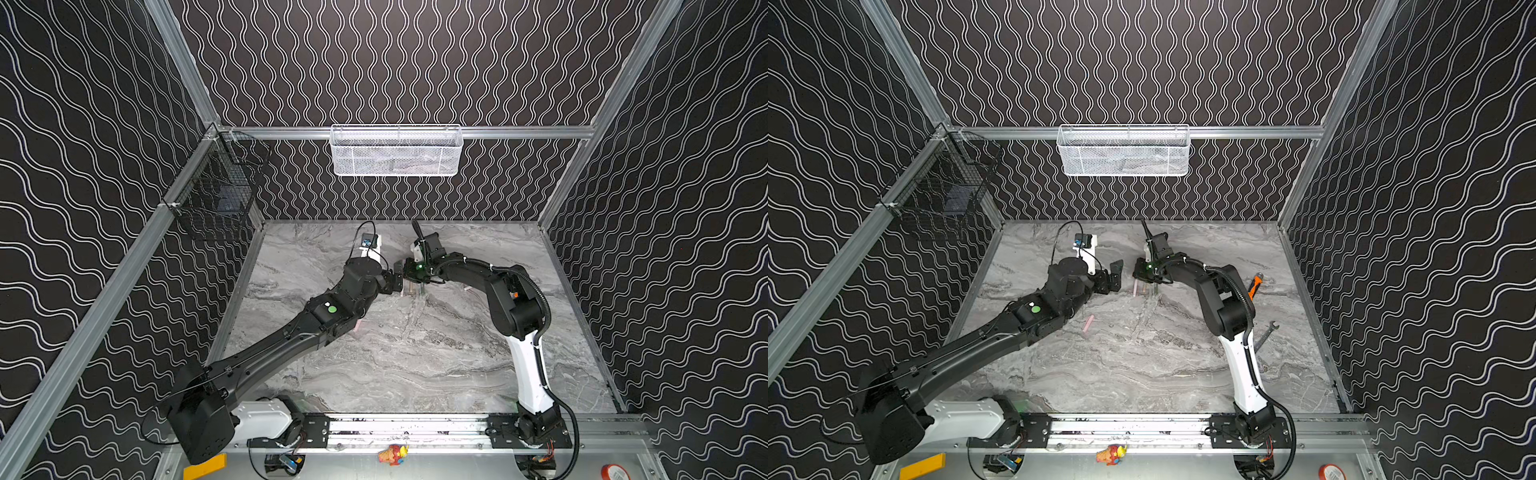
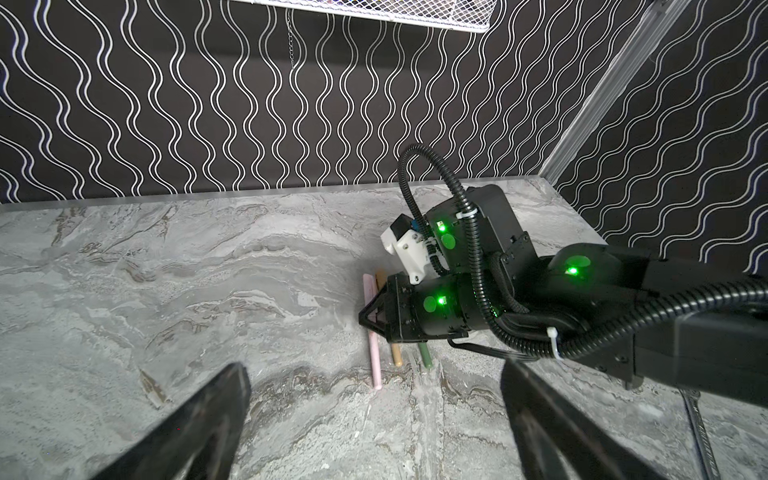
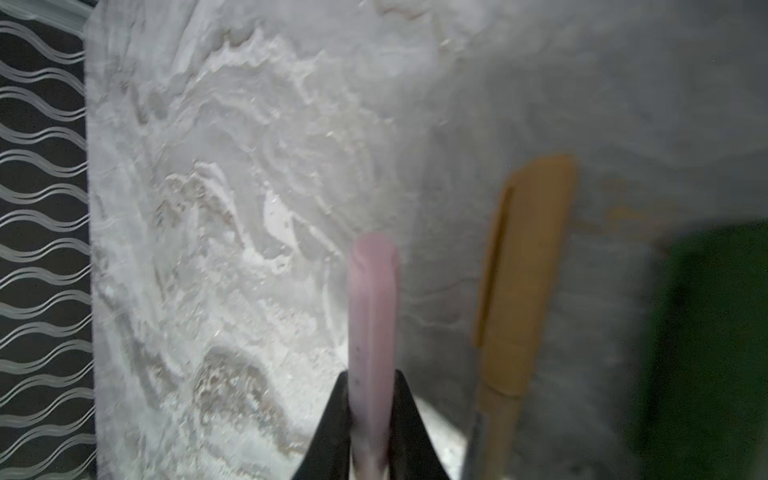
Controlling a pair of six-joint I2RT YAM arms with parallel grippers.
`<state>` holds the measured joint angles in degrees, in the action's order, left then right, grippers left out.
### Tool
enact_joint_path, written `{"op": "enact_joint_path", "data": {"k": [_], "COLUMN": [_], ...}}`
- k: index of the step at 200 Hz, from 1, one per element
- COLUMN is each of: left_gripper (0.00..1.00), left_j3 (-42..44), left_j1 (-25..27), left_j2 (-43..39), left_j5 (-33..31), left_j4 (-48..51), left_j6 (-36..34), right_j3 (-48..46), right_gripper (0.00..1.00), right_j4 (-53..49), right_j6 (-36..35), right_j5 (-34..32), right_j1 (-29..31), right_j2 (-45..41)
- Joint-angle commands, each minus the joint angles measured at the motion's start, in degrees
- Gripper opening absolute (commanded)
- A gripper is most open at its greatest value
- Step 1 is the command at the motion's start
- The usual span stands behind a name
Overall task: Insert the pens into the pen caps
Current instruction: 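Lower the capped pink pen beside the tan and green pens with the right gripper, then open the right gripper and lift it away from the pens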
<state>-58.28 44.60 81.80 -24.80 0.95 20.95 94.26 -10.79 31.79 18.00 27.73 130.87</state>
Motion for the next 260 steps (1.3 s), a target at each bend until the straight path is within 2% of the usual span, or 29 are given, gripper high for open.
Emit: {"op": "enact_joint_path", "data": {"k": [1,82,150,205,224,260], "left_gripper": [0.97,0.97,0.97,0.98,0.98,0.96], "left_j3": [-0.53,-0.5,-0.63,-0.47,-0.12,-0.14], "left_j1": [-0.13,-0.29,-0.29,-0.3,-0.24,-0.29], "left_j2": [0.16,-0.5,-0.67,-1.1,-1.28,-1.12], "left_j5": [0.67,0.88,1.42,2.09,2.92,7.5], "left_j4": [-1.03,-1.16,-1.06,-1.22,-1.65,-2.24], "left_j6": [-0.21,-0.39,-0.48,-0.47,-0.23,0.75], "right_j3": [2.05,-1.19,-5.28,-14.51,-19.54,-24.47], "right_gripper": [0.19,0.3,0.41,0.46,0.45,0.42], "right_j4": [-2.46,0.68,0.92,0.5,-0.18,-6.13], "right_j6": [0.75,4.35,4.29,2.82,2.1,1.46], "right_j5": [-1.7,-1.21,-2.78,-9.61,-14.21,-21.39], "right_j1": [-0.05,-0.16,-0.17,-0.71,-2.36,-13.16], "right_j2": [1.74,-0.7,-10.5,-21.69,-27.45,-32.21]}}
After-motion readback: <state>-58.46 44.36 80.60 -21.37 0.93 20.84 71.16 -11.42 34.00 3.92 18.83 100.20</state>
